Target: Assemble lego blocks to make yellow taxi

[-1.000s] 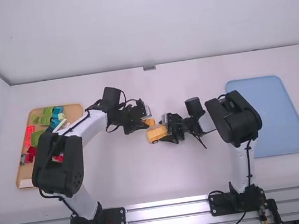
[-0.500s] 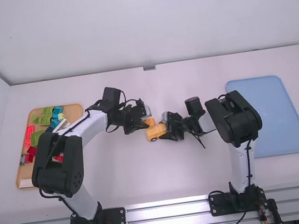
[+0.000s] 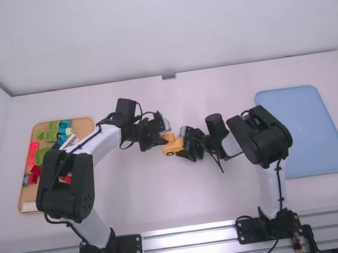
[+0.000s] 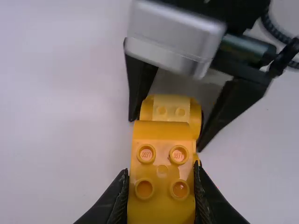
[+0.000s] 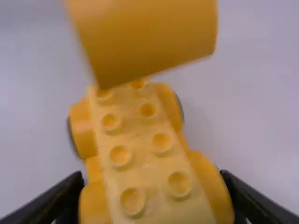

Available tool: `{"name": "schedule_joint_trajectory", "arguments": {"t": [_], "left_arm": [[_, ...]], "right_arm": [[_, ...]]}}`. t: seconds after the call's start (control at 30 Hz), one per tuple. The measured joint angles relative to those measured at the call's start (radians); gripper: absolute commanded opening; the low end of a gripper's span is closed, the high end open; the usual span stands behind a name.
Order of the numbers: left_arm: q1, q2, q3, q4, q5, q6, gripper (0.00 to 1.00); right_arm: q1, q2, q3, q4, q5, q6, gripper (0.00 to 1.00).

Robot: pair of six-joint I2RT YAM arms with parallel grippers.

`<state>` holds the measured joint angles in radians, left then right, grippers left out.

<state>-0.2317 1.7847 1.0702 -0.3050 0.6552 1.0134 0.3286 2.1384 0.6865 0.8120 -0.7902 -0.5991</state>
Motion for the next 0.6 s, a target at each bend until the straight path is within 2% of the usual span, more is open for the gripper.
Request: {"name": "schedule_joint_trajectory", "arguments": {"t": [0.07,0.2,0.3,0.47,0.53,0.57,0.6], "left_arm": [[0.000,0.000,0.000,0.000,-0.003,0.000,0.02],[0.000,0.000,0.000,0.000,-0.006,0.000,0.02],[0.000,0.000,0.000,0.001,-0.006,0.000,0.02],[0.000,0.000,0.000,0.004,-0.006,0.000,0.02],[0.000,0.000,0.000,0.013,-0.006,-0.009,0.02],[0.000,0.000,0.000,0.013,-0.006,-0.009,0.02],[0.000,0.000,0.000,0.019,-0.006,-0.017,0.02]], "right_arm": [[-0.017,-0.002,-0.031,0.052,0.001,0.009,1.00],[-0.045,-0.002,-0.069,0.127,-0.011,0.004,0.99],[-0.059,-0.002,-0.069,0.119,-0.049,-0.021,0.99],[-0.083,-0.002,-0.011,-0.069,-0.137,-0.112,0.99],[-0.105,-0.002,0.051,-0.224,-0.205,-0.202,0.99],[-0.105,-0.002,0.051,-0.224,-0.205,-0.202,0.99],[-0.116,-0.002,0.084,-0.309,-0.238,-0.258,0.99]]}}
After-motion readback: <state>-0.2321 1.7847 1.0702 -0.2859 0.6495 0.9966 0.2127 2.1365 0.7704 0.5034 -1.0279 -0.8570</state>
